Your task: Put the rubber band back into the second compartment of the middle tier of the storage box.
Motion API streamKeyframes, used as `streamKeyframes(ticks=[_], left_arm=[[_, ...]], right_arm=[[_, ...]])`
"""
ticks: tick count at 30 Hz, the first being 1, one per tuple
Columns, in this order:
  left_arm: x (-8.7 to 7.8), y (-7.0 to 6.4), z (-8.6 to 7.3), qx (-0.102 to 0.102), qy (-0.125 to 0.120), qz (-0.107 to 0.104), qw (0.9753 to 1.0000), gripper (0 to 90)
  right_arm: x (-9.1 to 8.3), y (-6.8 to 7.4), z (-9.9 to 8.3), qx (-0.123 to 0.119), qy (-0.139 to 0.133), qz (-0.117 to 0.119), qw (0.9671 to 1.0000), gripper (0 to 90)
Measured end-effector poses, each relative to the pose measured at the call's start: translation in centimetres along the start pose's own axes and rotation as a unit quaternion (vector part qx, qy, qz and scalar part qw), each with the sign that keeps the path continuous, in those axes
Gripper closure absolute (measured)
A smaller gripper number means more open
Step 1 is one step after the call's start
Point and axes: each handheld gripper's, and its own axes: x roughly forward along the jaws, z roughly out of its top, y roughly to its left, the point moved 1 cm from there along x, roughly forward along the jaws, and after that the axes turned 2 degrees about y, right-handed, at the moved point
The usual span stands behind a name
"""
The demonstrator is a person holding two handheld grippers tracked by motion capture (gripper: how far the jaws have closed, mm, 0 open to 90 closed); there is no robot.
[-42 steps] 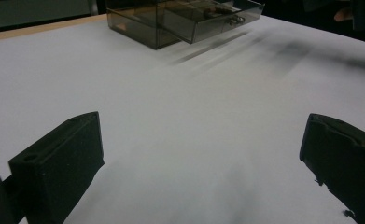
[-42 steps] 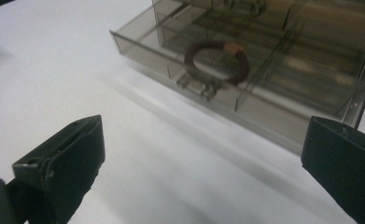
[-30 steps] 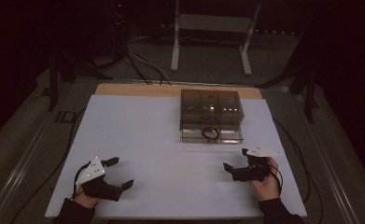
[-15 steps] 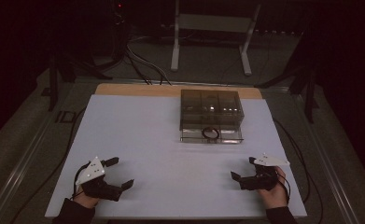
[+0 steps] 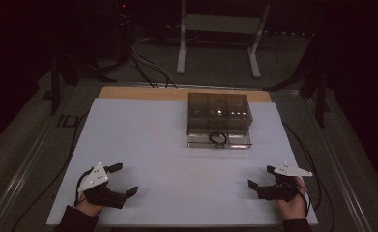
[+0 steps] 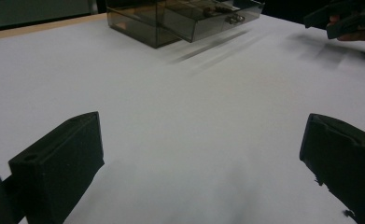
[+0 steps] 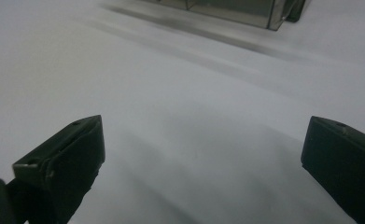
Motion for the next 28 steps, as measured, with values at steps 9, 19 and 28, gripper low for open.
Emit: streamKeyframes(ticks=[9, 19, 28], left_arm=[[0.07, -0.09, 0.00, 0.004, 0.003, 0.000, 1.0000, 0.4], [0.03, -0.14, -0.02, 0.006, 0.003, 0.000, 1.0000, 0.4], [-0.07, -0.13, -0.04, 0.003, 0.002, 0.002, 1.0000, 0.4]], right_arm=[[0.52, 0.37, 0.21, -0.011, 0.002, 0.004, 0.9999, 0.0], [0.91, 0.86, 0.34, -0.019, 0.003, 0.013, 0.9997, 0.0], [0.99, 0.87, 0.39, -0.017, 0.003, 0.015, 0.9997, 0.0]])
